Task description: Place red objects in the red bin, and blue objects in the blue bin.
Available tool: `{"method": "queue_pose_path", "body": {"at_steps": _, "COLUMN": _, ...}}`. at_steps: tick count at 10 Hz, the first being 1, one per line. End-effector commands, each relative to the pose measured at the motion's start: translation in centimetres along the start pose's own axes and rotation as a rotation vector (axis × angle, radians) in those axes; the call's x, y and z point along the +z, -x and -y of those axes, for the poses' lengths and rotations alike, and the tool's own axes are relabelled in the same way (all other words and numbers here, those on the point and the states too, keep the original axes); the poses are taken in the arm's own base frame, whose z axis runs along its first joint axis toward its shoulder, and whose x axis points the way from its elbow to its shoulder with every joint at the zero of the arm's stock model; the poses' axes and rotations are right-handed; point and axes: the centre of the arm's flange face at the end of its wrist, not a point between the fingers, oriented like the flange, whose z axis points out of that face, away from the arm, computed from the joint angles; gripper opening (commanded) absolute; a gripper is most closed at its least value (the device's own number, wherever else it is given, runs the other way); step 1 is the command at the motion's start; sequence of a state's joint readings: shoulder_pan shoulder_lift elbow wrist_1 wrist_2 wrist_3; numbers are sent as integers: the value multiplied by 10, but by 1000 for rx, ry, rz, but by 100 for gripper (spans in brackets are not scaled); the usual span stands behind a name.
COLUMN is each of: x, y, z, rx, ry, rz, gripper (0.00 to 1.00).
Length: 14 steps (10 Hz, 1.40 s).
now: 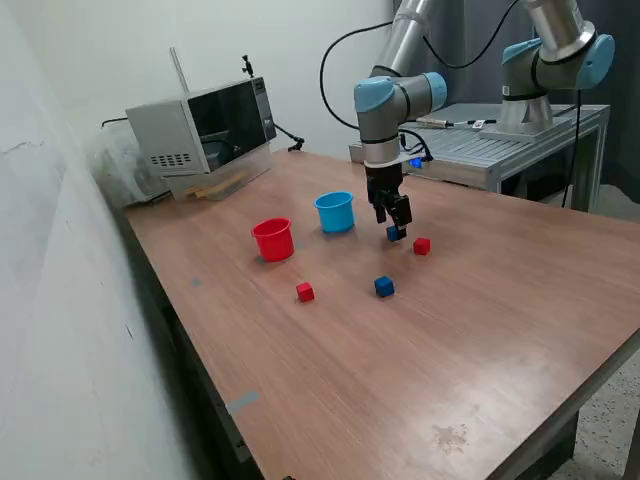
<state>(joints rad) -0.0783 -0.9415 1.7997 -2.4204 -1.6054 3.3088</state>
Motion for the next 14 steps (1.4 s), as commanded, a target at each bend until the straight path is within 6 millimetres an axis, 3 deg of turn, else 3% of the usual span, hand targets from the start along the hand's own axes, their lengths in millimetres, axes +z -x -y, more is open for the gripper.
{"method": "queue_pose_path", "body": {"at_steps": 1, "x": -1, "y": 3, "z": -3, "rx": 5, "ry": 13, "rz": 0, "gripper": 0}}
{"method": "queue_pose_path", "body": {"at_steps": 6, "x": -3, "y": 11, "z": -4, "rx": 7, "ry": 9, "rz": 7, "gripper": 0}}
{"method": "queue_pose_path", "body": {"at_steps": 7, "x": -22, "y": 6, "z": -3, "rx": -41, "ry": 38, "rz": 3, "gripper": 0}}
{"method": "queue_pose_path", "body": {"at_steps": 9, "x": -128, "y": 4, "z": 16, "rx": -76, "ry": 109, "rz": -11, "gripper": 0}}
{"method": "queue_pose_path", "body": {"at_steps": 10, "x": -161, "y": 6, "z": 24, "rx": -79, "ry": 147, "rz": -14, "gripper": 0}}
{"method": "queue_pose_path", "body": {"at_steps": 11, "x": -170, "y": 8, "z": 26, "rx": -91, "ry": 134, "rz": -10, "gripper": 0}}
{"method": "queue_pose_path", "body": {"at_steps": 13, "x": -173, "y": 21, "z": 10, "rx": -78, "ry": 141, "rz": -8, "gripper": 0}}
{"method": "queue_pose_path", "body": {"at_steps": 14, "x": -170, "y": 53, "z": -11, "rx": -21, "ry": 141, "rz": -6, "gripper": 0}}
